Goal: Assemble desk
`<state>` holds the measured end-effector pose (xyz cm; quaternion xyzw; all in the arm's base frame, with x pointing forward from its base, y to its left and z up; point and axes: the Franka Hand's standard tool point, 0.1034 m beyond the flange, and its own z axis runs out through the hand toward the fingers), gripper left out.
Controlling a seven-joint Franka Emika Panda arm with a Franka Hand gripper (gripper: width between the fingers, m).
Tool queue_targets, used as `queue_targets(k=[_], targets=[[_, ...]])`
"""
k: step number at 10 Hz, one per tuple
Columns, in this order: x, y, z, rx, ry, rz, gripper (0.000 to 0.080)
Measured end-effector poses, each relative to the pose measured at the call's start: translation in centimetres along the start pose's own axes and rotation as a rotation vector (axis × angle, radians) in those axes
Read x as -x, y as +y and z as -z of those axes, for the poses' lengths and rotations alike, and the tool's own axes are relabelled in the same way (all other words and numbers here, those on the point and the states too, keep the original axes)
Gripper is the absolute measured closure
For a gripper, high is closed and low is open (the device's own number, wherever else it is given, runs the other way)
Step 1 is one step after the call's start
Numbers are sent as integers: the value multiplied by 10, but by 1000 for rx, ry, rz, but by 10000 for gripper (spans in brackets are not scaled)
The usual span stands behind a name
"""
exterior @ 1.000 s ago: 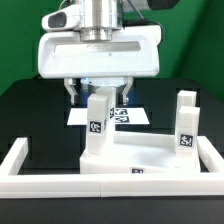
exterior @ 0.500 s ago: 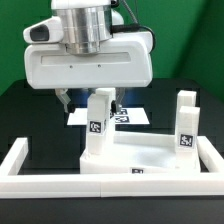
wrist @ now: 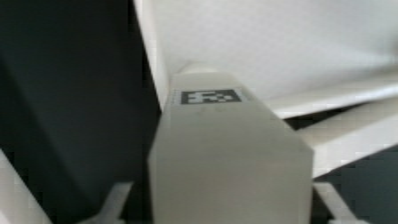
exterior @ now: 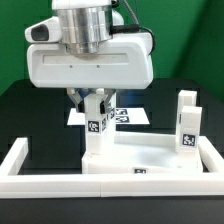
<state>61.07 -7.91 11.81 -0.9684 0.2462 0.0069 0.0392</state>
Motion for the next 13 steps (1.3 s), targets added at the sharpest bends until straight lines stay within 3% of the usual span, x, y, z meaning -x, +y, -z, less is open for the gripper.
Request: queue_targets(k=[4,6,7,8,9,11,12,13], targets=[[3,-6,-2,2,-3,-422,511],[3,-8,-3,-19,-13,-709,509],[2,-9,-3,-49,-26,-859,509],[0,-9,-4,-97,-36,-1010,509],[-2,-11,-4,-111,-26,-1145,509],[-4,-12,-4,-114,-25,-1265,509],[-4,-12,-4,-114,-23,-1237,403],[-3,-12,-5,-113,-20,-1192,403]])
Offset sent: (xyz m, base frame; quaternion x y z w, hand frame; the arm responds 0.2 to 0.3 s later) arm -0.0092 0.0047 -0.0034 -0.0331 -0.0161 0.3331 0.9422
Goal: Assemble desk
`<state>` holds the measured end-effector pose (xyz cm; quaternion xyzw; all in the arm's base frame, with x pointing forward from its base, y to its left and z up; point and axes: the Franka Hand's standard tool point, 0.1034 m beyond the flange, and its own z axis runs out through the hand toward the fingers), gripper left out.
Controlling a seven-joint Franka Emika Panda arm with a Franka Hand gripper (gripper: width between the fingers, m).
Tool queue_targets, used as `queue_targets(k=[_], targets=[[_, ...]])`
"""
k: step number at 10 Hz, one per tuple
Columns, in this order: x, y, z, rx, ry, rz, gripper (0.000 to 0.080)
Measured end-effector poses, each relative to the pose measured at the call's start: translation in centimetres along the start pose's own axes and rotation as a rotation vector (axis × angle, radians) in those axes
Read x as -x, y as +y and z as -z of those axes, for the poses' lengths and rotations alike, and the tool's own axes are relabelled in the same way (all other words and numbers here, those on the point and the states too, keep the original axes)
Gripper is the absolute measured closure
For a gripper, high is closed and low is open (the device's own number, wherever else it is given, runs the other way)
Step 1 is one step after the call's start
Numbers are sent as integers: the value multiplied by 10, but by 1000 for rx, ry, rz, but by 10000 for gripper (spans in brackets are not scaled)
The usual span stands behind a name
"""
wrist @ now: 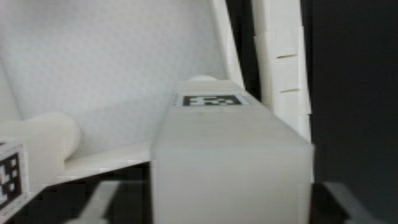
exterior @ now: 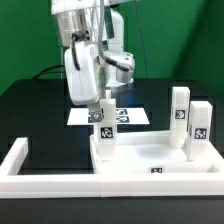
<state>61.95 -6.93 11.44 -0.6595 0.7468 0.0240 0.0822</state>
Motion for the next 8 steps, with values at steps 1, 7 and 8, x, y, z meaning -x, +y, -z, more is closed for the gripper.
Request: queue_targets(k=[1,7,8], targets=[[3,1,-1,15,21,143,264],[12,3,0,24,63,715,151],[8,2,1,37,76,974,151]])
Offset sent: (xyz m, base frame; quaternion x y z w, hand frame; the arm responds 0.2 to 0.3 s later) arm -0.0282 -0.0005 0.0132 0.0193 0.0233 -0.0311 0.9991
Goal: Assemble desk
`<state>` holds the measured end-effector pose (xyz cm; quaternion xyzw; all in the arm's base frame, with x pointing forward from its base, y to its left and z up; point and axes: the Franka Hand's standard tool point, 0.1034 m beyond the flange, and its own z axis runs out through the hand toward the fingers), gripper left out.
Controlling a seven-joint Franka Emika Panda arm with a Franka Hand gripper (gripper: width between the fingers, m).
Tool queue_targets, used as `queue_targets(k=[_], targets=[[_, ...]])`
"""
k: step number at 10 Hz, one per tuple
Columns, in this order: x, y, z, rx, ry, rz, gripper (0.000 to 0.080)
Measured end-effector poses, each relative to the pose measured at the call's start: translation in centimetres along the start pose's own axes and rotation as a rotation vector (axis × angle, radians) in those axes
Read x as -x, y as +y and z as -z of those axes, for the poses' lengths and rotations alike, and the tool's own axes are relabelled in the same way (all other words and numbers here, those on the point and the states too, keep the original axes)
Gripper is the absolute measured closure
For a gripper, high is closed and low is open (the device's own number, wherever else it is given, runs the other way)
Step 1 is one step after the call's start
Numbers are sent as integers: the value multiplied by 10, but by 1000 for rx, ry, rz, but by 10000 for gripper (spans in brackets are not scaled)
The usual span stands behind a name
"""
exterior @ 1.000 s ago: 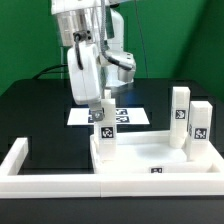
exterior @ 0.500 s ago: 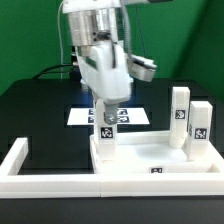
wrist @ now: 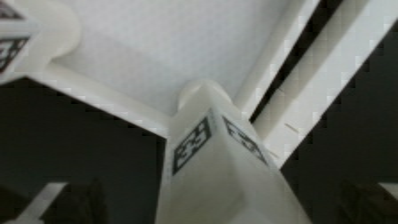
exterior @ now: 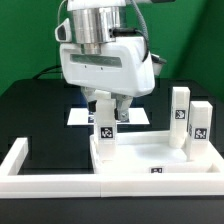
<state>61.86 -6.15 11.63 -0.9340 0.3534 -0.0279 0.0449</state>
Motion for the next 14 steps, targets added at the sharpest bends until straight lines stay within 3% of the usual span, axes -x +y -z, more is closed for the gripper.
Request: queue_targets(k=[2,5,6,7,10,12,13,14], targets=[[2,-5,2,3,8,309,151],[2,-3,1,3,14,315,178],[3,-3,1,2,14,297,355],[3,-3,0,2,13,211,515],[2,-3,0,0,14,-11,512],[2,-3,0,2,13,-321,512],[-2,-3,0,-16,-2,-541,512],[-7,-5,-1,-62,-9,-767,511]])
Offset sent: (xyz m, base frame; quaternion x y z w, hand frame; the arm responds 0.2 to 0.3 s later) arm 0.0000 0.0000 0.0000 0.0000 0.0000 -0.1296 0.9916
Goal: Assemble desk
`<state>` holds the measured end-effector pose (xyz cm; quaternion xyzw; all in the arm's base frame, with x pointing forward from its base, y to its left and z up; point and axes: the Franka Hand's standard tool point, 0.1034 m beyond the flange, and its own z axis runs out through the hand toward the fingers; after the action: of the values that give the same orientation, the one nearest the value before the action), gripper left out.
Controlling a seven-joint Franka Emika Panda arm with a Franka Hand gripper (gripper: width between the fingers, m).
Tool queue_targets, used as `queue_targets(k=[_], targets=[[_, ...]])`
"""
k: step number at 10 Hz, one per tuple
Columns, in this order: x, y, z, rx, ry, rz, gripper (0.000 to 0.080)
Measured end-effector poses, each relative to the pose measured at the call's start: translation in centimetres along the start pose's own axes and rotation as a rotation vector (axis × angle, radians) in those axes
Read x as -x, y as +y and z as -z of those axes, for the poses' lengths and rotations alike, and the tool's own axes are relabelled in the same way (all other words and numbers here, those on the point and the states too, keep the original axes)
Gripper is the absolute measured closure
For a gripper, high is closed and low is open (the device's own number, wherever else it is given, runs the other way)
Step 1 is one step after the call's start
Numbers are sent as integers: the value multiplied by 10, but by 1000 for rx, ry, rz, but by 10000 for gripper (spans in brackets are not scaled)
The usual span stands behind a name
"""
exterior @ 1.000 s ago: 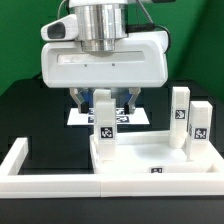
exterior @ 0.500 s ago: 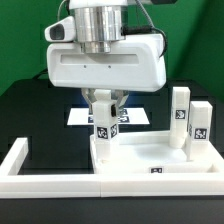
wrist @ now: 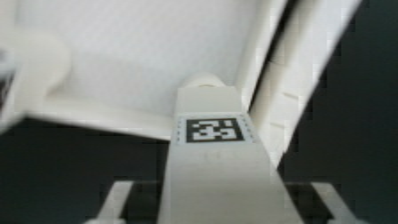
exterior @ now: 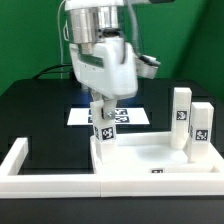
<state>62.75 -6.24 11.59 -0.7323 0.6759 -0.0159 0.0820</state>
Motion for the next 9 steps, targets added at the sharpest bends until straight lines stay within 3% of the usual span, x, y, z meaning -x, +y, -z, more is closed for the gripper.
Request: queue_targets(k=[1,3,6,7,8,9], targets=[[0,-1,0,-18,-10,-105,511],[9,-7,-3,-22,-26,-390,511],[12,-7,-4,-22,-24,-377,509],[12,-6,-5,-14,-12,-297,338],[14,-4,-7,10,23,-94,190],[15,-3,-7,23,37,109,190]])
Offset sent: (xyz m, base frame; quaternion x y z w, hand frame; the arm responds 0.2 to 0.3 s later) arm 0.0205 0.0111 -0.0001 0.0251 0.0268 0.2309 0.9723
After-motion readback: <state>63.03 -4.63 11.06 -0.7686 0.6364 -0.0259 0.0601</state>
